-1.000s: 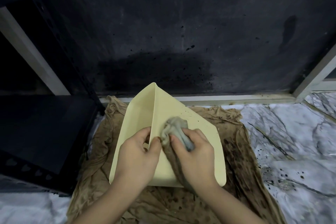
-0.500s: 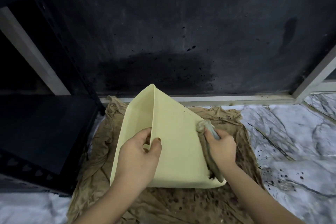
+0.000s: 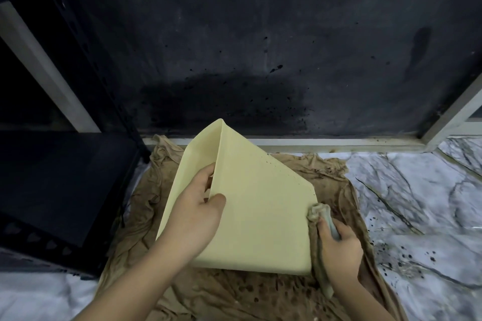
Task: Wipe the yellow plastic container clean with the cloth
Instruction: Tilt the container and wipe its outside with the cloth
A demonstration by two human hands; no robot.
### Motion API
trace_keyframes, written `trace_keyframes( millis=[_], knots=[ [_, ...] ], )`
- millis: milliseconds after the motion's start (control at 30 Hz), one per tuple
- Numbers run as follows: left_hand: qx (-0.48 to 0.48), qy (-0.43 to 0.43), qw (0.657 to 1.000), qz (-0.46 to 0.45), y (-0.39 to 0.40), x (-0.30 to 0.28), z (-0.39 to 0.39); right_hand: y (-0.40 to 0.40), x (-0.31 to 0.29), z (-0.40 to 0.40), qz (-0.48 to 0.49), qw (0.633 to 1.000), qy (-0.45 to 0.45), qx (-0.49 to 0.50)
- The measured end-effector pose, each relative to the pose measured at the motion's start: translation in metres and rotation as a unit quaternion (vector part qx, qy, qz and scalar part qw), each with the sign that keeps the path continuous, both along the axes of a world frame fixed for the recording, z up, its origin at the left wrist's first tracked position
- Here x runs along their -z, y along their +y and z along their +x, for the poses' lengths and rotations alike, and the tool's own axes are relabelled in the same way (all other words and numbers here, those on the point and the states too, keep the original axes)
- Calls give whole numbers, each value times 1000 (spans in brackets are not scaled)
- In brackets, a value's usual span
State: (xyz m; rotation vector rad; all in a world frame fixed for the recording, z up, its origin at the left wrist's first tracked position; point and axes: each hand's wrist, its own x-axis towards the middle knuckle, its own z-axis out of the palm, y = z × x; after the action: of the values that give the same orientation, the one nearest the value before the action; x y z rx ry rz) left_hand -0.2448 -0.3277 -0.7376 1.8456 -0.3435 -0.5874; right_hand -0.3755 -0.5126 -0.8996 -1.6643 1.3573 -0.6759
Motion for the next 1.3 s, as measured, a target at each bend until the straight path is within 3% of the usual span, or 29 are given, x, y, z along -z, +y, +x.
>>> trace_keyframes(
  millis=[200,500,700,933,1300],
  knots=[
    [-95,-39,995,-1,-1,4,8,25,-5,-9,-51,998,-18,-23],
    [-77,-90,992,-36,-1,-1,-1,69,-56,27,-149,960,-176,-160],
    [-45,-138,989,-11,1,1,-12,65,-98,72,-178,936,-189,-237],
    [-25,-152,988,-5,0,-1,-14,26,-107,96,-144,956,-170,-189],
    [-47,-136,989,-14,4,4,-12,-23,-29,44,1,998,-63,-30]
  ],
)
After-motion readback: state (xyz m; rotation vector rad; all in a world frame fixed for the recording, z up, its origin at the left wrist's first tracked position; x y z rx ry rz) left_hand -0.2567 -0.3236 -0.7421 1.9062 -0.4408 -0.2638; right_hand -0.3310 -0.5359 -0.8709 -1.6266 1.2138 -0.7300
